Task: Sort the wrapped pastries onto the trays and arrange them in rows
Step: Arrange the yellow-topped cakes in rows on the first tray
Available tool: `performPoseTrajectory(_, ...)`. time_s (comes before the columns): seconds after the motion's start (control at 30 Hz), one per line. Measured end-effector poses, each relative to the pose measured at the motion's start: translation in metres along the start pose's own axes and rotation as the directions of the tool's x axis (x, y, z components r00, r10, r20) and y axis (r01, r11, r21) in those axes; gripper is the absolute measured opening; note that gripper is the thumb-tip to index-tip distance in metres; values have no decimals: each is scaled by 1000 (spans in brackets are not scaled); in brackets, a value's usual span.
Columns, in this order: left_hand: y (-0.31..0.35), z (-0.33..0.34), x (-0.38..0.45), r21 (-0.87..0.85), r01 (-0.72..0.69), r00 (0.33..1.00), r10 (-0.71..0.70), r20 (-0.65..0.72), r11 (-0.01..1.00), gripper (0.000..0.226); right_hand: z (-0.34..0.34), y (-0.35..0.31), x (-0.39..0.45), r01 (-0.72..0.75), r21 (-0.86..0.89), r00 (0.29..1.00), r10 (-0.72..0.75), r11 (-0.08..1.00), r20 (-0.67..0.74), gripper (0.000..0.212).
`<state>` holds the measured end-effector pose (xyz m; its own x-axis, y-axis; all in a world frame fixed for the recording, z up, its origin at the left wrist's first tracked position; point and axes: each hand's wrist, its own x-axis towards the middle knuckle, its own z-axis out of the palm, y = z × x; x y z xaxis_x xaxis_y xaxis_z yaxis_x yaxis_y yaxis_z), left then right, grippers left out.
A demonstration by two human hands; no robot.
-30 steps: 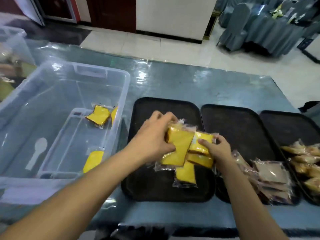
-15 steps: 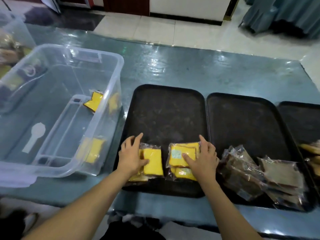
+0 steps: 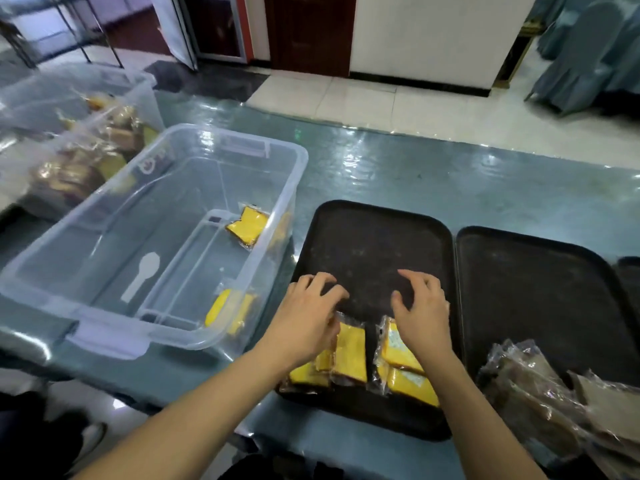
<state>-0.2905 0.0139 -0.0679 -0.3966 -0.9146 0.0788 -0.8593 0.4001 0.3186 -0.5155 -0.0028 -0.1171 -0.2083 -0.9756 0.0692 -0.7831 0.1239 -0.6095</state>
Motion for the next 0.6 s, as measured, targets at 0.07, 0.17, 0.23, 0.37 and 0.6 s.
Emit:
performPoseTrajectory(0.07,1,-32,-1,-17,-65,996,63,-65,998,35,-1,-34,16,78,70,997,-76,995,-19,40)
performPoseTrajectory(0.17,-8,-81,-3,-9,-171,971,168,-171,985,32,-3,-90,38,188,155,982,-184,970,-45,40)
performPoseTrajectory(0.23,-24,-111,-3,32,-199,955,201,-217,979,30,-4,-125,51,265,198,964,-255,944,-76,38)
performPoseTrajectory(0.37,-94,-147,6,67,-95,980,105,-168,993,24,4,-193,75,358,252,934,-344,899,-101,34)
performPoseTrajectory(0.6,-228,-111,29,99,60,910,-96,404,993,37,60,-289,123,469,105,878,-476,877,57,32)
